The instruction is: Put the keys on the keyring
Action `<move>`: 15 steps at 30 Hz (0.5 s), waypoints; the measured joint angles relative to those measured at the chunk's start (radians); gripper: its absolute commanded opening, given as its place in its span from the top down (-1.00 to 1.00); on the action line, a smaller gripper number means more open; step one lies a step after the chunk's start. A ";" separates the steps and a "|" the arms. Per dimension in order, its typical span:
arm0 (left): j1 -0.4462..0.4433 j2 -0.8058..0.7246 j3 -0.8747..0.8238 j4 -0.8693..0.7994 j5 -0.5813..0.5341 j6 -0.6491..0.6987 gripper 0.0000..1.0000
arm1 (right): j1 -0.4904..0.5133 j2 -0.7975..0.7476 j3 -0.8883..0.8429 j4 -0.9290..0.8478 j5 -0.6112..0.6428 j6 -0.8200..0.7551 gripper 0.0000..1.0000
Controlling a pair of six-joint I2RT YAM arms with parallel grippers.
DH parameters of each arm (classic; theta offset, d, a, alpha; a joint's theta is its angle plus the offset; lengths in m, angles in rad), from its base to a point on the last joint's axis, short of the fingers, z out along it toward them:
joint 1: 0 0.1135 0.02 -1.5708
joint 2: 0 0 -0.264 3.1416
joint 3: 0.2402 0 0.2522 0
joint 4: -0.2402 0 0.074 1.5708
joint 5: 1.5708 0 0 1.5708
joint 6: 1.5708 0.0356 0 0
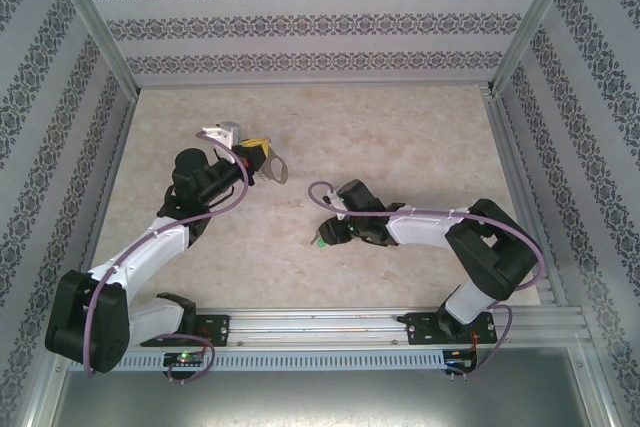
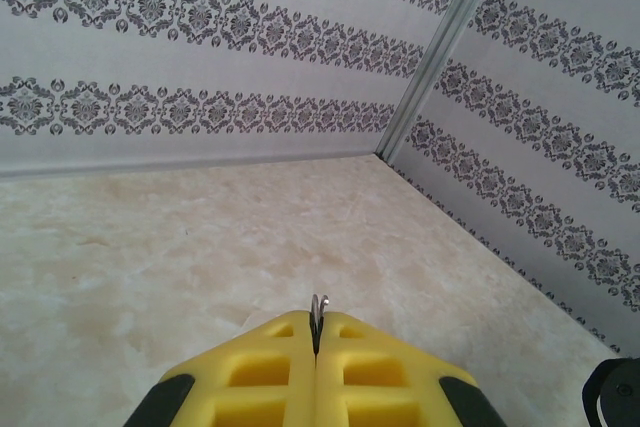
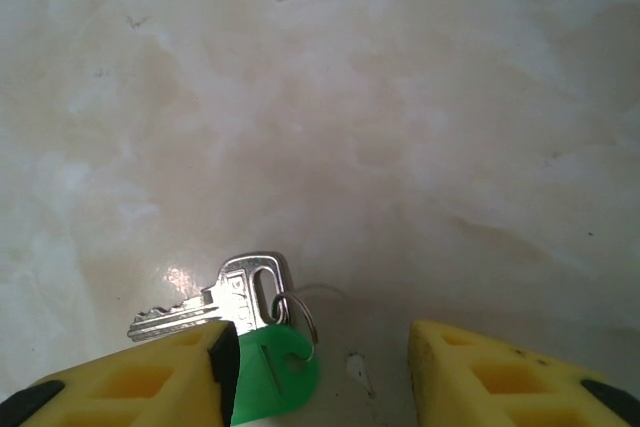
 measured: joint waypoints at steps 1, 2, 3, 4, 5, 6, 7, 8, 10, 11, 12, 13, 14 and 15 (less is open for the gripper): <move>0.000 0.000 0.000 0.001 0.000 0.000 1.00 | -0.003 0.000 0.000 0.004 -0.009 0.000 0.03; 0.000 0.000 0.000 0.002 0.000 0.000 1.00 | -0.003 0.000 0.000 0.008 -0.018 0.001 0.04; 0.000 0.000 0.000 0.003 0.000 -0.001 1.00 | -0.003 0.000 0.000 0.011 -0.026 0.002 0.04; 0.000 0.000 0.000 0.005 0.000 -0.002 1.00 | -0.003 0.000 0.000 0.015 -0.034 0.003 0.05; 0.000 0.000 0.000 0.005 0.000 -0.003 1.00 | -0.003 0.000 0.000 0.017 -0.041 0.003 0.06; 0.000 0.000 0.000 0.005 0.000 -0.004 1.00 | -0.003 0.000 0.000 0.018 -0.048 0.003 0.06; 0.000 0.000 0.000 0.005 0.000 -0.004 1.00 | -0.003 0.000 0.000 0.022 -0.055 0.004 0.07; 0.000 0.000 0.000 0.005 0.000 -0.005 1.00 | -0.003 0.002 0.000 0.024 -0.061 0.004 0.07; 0.000 0.000 0.000 0.005 0.000 -0.007 1.00 | -0.003 0.010 0.000 0.030 -0.072 0.004 0.08; 0.000 0.000 0.000 0.005 0.000 -0.007 1.00 | -0.003 0.014 0.000 0.031 -0.077 0.004 0.08; 0.000 0.000 0.000 0.005 0.000 -0.008 1.00 | -0.003 0.018 0.000 0.030 -0.078 0.004 0.08; 0.000 0.000 0.000 0.005 0.000 -0.008 1.00 | -0.003 0.022 0.000 0.031 -0.079 0.004 0.09; 0.000 0.000 0.000 0.005 0.000 -0.008 1.00 | -0.003 0.023 0.000 0.034 -0.080 0.004 0.10; 0.000 0.000 0.000 0.005 0.000 -0.008 1.00 | -0.005 0.023 0.000 0.034 -0.082 0.004 0.12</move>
